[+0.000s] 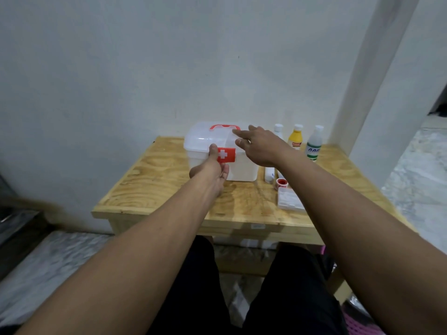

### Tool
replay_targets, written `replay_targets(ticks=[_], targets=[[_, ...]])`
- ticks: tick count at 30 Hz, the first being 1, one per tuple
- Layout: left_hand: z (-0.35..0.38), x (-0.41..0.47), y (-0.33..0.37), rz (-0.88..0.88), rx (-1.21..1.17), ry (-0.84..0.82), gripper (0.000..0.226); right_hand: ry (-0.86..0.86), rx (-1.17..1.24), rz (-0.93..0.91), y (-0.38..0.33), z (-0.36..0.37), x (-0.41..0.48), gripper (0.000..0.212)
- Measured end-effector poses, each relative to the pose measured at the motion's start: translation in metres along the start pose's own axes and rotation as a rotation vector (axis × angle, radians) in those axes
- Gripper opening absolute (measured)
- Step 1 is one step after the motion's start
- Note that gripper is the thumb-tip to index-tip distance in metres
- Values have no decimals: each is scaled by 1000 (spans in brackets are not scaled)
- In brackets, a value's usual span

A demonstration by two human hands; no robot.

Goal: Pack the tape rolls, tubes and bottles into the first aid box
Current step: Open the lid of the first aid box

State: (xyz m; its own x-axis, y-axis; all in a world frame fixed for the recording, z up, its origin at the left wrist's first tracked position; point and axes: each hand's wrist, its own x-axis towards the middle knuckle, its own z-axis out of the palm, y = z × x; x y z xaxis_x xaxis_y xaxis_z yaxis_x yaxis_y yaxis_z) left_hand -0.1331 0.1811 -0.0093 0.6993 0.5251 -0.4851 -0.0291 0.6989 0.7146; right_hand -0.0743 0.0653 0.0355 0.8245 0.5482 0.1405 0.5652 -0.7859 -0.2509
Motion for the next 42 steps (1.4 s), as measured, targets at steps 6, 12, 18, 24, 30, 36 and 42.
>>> replay_targets(ticks=[6,12,18,24,30,36,42], targets=[[-1,-3,-1,1,-59,-4,52,-2,3,-3,0,0,0,49],[1,-4,7,40,35,31,38,-17,-9,10,0,-1,1,50],[-2,-16,29,171,210,-25,20,-35,7,-2,-1,-7,-1,51],[-1,-18,45,212,394,-54,22,8,38,-22,1,-5,-2,64],[-14,-6,51,719,825,251,42,98,92,-12,-1,0,0,57],[-38,19,45,696,853,17,53,165,137,-19,-1,1,-2,53],[-47,24,24,715,778,-66,66,196,146,-19,1,1,5,54]])
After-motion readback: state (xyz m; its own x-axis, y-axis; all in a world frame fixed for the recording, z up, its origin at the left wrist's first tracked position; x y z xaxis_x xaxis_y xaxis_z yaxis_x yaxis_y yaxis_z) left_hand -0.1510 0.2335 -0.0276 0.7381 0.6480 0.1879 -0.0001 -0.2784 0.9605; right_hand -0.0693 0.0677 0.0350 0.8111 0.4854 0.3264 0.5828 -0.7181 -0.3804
